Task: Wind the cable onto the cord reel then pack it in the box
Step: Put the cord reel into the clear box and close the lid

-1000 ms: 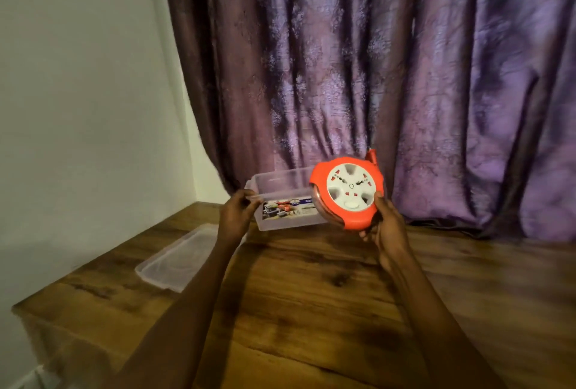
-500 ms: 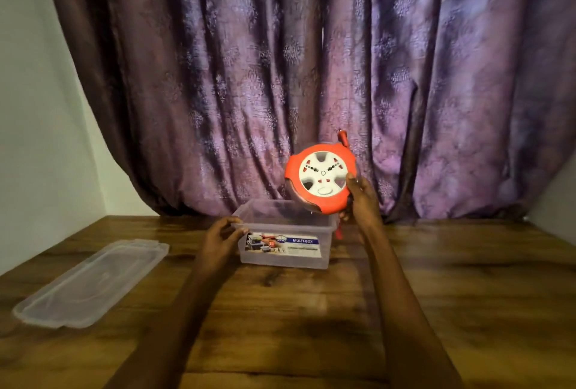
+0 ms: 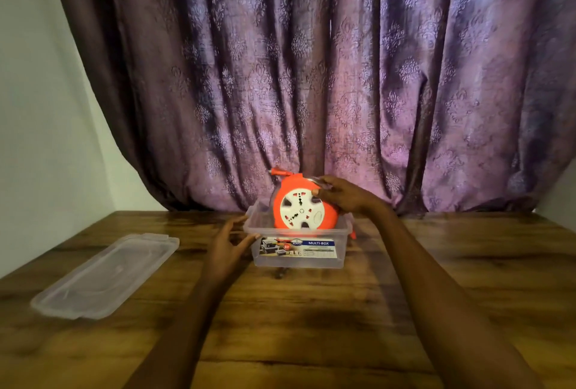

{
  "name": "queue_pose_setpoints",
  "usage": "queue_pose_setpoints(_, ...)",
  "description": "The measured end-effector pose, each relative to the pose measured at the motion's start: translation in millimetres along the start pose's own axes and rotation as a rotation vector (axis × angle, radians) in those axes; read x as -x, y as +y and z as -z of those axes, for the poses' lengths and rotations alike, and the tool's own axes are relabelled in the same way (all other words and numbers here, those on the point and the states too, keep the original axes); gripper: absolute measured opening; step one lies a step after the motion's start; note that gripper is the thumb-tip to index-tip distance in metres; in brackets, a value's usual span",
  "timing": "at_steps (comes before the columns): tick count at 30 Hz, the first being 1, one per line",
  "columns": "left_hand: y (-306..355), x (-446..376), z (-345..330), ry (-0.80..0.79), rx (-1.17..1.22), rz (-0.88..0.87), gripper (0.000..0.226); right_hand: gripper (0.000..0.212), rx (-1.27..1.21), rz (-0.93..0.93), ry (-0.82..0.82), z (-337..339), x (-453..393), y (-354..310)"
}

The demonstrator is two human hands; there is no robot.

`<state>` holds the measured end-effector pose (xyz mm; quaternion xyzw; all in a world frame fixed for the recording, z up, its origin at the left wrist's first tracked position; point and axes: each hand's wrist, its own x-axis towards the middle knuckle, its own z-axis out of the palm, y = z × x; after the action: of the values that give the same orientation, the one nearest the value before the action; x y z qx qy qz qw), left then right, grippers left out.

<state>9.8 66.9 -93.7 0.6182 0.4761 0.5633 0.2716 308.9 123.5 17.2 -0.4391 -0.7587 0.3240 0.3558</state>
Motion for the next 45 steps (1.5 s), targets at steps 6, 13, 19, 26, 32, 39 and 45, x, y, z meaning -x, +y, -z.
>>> queue_pose_setpoints(6, -1.4, -0.5, -1.9, 0.021, -0.101, -0.036, 0.052, 0.039, 0.204, -0.063, -0.169, 5.1, -21.1, -0.5)
queue_pose_setpoints(13, -1.5, 2.5, -5.3, 0.061, -0.150, -0.053, 0.051, 0.032, 0.310, -0.108, -0.202, 3.1, -29.2, 1.6)
queue_pose_setpoints(19, -1.0, 2.0, -5.7, 0.090, -0.193, -0.062, 0.049, 0.037, 0.424, -0.126, -0.263, -10.0, -34.3, -3.7)
queue_pose_setpoints(26, -3.1, 2.2, -6.4, 0.076, -0.212, -0.062, 0.049, 0.042, 0.460, -0.136, -0.026, -26.1, -39.5, 11.4)
queue_pose_setpoints(32, -0.6, 3.6, -6.8, 0.104, -0.300, -0.092, 0.049, 0.033, 0.669, -0.098, 0.015, -32.5, -39.9, 7.0)
queue_pose_setpoints(39, 0.8, 6.0, -1.0, 0.050, -0.470, -0.118, 0.051, 0.032, 0.599, -0.113, 0.131, -26.3, -21.9, 16.4)
queue_pose_setpoints(45, -1.3, 2.9, 48.8, 0.208, -0.986, -0.121, 0.055, 0.023, 0.538, 0.044, 0.313, -37.2, 5.7, 8.9)
